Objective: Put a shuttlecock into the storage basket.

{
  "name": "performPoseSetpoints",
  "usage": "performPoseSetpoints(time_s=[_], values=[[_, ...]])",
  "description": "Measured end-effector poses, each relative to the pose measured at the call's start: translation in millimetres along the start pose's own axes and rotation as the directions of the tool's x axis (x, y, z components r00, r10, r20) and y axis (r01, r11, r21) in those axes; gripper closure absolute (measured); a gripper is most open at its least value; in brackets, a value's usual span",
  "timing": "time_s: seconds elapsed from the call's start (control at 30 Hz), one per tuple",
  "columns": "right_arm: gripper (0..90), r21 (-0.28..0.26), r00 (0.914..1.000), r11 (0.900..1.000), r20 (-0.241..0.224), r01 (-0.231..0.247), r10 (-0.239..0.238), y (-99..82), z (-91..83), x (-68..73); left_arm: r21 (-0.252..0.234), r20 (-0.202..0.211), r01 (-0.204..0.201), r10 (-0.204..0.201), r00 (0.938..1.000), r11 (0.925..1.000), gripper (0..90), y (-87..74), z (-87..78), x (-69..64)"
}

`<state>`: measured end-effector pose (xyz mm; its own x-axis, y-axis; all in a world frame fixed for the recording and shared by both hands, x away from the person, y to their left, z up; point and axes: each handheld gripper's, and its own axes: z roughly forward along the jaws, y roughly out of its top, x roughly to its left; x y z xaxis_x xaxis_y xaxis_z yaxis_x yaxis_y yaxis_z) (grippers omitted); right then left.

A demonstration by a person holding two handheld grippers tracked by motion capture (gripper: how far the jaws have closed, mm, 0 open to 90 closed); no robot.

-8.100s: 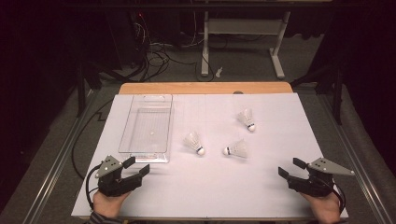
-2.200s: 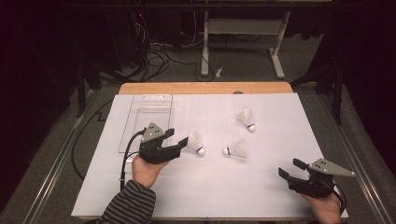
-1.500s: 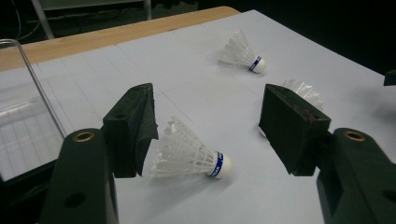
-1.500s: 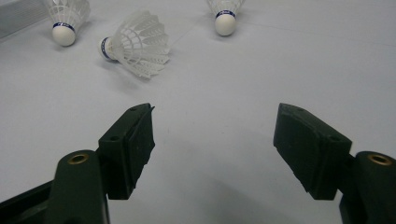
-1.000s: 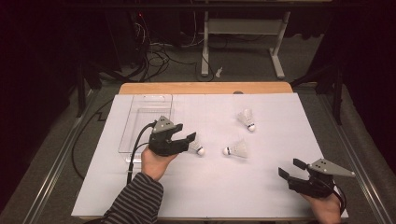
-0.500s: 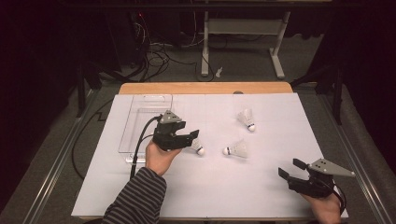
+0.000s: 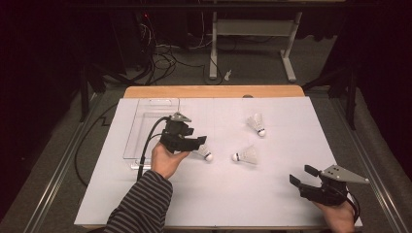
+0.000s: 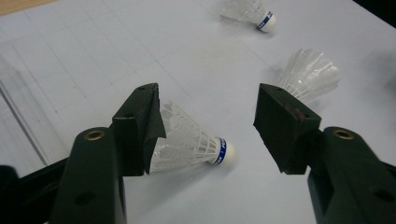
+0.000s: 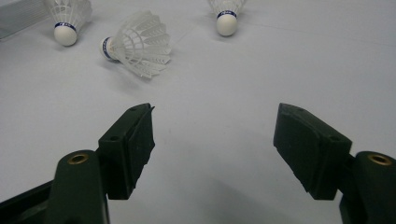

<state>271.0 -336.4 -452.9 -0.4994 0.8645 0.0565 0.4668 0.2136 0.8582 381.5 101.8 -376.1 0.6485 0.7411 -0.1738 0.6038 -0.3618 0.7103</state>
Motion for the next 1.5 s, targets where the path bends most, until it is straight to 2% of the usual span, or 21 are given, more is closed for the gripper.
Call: performPoseSetpoints(time_s=[0.3, 0.5, 0.77, 0.87, 1.07, 1.37, 1.5], values=[[29.3, 0.002, 1.0, 1.0, -0.002, 0.0, 0.0, 0.0, 0.4, 0.0, 0.057, -0.032, 0.003, -0.002, 0.9995, 0.9983, 40.2, 8.7, 4.2, 3.3], [29.3, 0.003, 1.0, 1.0, -0.003, 0.0, 0.0, 0.0, 0.5, 0.0, 0.098, -0.025, 0.0, 0.003, 0.9997, 0.9952, 41.0, 15.6, 7.2, 4.4], [29.3, 0.003, 1.0, 1.0, -0.004, 0.001, -0.001, 0.0, 0.5, 0.1, 0.168, -0.034, -0.005, 0.011, 0.9994, 0.9858, 41.0, 22.6, 15.2, 6.1], [29.3, 0.003, 1.0, 1.0, -0.004, 0.0, 0.0, 0.0, 0.5, 0.0, 0.198, -0.034, -0.013, 0.02, 0.9992, 0.9802, 41.8, 25.0, 18.7, 5.6], [29.3, 0.003, 1.0, 1.0, -0.005, 0.002, -0.002, 0.0, 0.5, 0.2, 0.236, -0.032, -0.001, 0.009, 0.9995, 0.9718, 42.3, 26.7, 27.1, 8.2], [29.3, 0.003, 1.0, 1.0, -0.005, 0.003, -0.003, 0.1, 0.5, 0.2, 0.302, -0.025, 0.014, -0.007, 0.9997, 0.9533, 44.1, 26.6, 39.6, 14.3], [29.3, 0.003, 1.0, 1.0, -0.006, 0.004, -0.004, 0.1, 0.6, 0.4, 0.31, -0.021, 0.03, -0.025, 0.9995, 0.9503, 45.4, 26.3, 43.0, 16.7]])
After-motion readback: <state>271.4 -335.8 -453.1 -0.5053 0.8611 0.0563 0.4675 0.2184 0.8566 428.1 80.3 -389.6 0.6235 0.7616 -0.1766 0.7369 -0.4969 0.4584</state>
